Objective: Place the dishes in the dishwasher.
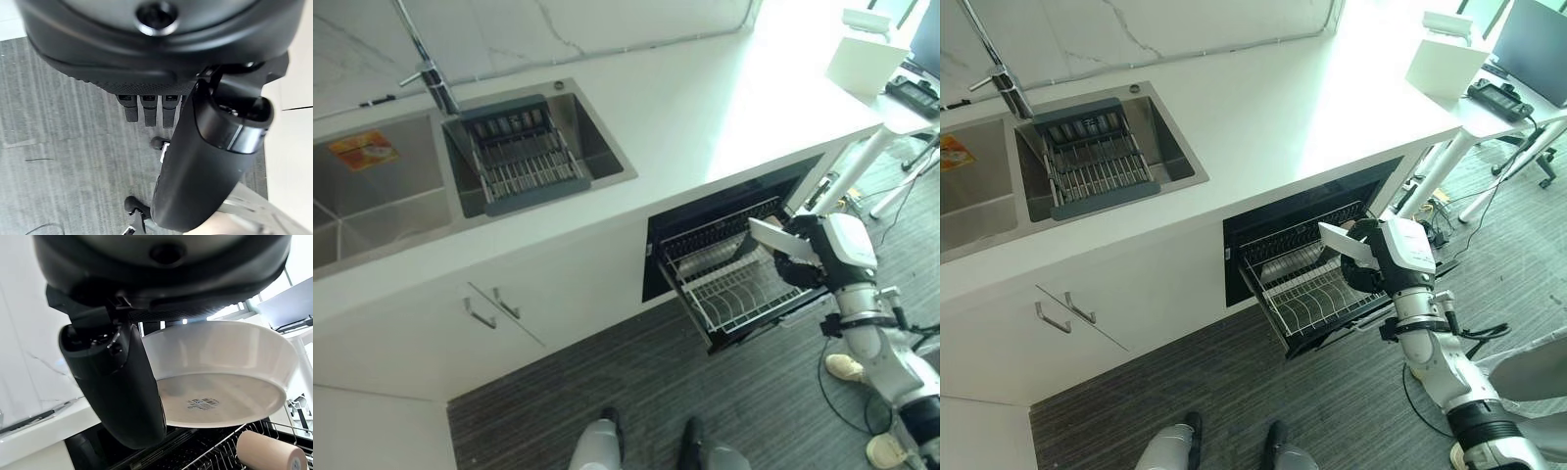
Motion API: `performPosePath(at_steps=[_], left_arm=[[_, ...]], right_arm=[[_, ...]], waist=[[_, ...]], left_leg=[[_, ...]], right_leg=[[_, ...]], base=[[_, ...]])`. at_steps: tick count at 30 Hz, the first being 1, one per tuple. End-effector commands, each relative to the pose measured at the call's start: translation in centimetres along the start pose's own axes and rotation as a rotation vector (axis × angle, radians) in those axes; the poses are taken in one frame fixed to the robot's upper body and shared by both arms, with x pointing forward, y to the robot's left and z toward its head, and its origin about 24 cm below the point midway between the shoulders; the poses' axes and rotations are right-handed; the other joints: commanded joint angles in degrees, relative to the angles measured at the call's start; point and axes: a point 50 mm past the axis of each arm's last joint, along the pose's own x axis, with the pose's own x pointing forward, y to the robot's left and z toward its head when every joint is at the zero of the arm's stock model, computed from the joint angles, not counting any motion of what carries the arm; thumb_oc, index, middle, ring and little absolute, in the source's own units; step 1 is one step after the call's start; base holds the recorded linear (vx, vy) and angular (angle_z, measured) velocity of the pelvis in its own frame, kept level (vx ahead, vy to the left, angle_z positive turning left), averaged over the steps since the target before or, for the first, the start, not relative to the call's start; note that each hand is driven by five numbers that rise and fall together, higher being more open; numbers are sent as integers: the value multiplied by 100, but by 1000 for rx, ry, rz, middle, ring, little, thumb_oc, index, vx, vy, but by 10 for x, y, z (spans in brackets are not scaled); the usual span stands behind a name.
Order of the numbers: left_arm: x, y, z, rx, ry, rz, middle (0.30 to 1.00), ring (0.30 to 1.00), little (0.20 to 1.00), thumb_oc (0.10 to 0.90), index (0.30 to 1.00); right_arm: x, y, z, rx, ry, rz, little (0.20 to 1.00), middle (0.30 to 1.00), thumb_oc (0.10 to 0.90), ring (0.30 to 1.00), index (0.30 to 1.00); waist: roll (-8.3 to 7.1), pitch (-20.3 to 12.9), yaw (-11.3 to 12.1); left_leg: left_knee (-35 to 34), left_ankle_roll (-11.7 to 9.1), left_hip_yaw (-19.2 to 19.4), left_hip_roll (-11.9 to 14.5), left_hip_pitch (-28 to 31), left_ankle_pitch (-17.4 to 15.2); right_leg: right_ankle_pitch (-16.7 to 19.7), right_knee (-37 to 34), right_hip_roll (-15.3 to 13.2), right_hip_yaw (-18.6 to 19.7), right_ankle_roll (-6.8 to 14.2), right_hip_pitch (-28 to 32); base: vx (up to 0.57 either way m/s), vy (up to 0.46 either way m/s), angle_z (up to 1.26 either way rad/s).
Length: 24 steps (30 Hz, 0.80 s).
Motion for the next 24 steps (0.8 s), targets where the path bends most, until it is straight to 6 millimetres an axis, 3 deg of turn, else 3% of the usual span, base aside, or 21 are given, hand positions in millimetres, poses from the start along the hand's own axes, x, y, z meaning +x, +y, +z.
performPosePath(at_steps=[1,8,14,24], left_arm=[[-1,10,14,116,-31,6,900,900,900,800,900],[-1,14,23,156,-44,3,900,900,900,800,900],[-2,16,27,191,-53,-9,900,900,900,800,900],[0,13,59,184,-170,-40,900,900,900,800,900]], right_arm=[[28,-40,13,-30,-86,-239,300,300,400,300,300],[37,-24,-14,-82,58,-136,300,300,400,300,300],[45,-19,-21,-118,104,-74,300,300,400,300,300],[61,-19,-32,-178,189,-31,300,300,400,300,300]], waist=[[21,-454,144],[139,-460,376],[222,-440,526],[297,-68,763]], left_leg=[[-484,-369,-247,174,292,89],[-484,-407,-402,113,216,152],[-484,-425,-503,67,140,212],[-484,-380,-617,-5,-216,366]], right_leg=[[-187,190,-389,190,553,-8],[-207,190,-463,47,550,40],[-192,190,-523,-21,560,35],[-64,190,-555,-12,572,-244]], base=[[0,0,0],[2,4,13],[8,3,15],[-81,-24,6]])
